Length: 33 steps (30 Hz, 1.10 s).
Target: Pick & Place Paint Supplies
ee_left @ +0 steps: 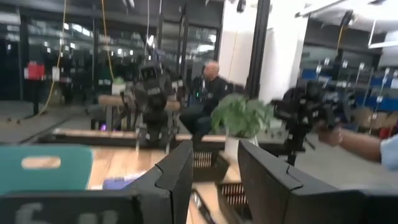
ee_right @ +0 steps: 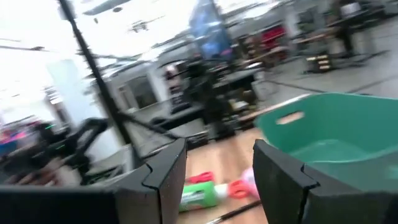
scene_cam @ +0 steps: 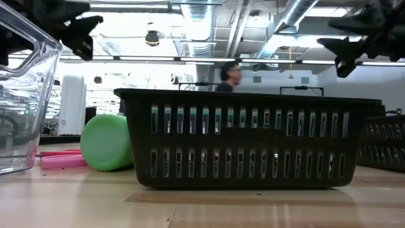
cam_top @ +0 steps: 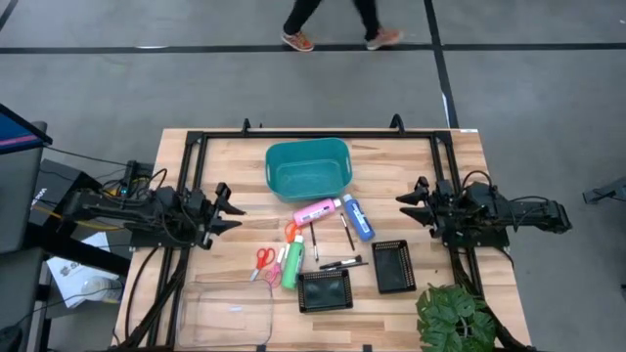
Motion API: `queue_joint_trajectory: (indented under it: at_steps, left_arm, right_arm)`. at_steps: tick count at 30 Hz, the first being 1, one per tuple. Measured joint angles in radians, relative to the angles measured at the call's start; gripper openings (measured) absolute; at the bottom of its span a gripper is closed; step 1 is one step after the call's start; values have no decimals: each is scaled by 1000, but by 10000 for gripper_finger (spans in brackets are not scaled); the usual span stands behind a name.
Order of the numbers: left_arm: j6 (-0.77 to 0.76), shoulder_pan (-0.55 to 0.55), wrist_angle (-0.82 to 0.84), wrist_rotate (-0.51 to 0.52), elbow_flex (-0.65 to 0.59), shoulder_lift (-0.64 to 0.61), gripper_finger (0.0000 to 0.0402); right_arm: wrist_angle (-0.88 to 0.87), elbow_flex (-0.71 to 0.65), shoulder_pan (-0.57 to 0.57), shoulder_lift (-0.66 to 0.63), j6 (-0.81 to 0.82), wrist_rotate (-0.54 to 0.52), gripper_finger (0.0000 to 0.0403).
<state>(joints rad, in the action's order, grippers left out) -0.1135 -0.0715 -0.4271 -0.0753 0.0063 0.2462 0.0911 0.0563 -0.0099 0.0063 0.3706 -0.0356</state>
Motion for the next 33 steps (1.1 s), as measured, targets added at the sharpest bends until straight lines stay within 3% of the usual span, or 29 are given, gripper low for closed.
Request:
queue_joint_trajectory:
  at_steps: [8,17,20,26,33]
  left_arm:
    - [10,0,0,38,0,127,121]
    - [53,0,-10,43,0,163,121]
    - [53,0,-27,43,0,163,121]
    - [53,0,-51,43,0,162,122]
    - [53,0,-49,46,0,163,143]
  right_arm:
    - [-149,-1,-34,0,37,-52,169]
    - [-85,16,-43,51,-27,-42,174]
    - [-85,55,-45,143,-54,-47,197]
    - [-84,211,-44,445,-129,-47,263]
    - [-225,468,-46,806,-122,-58,271]
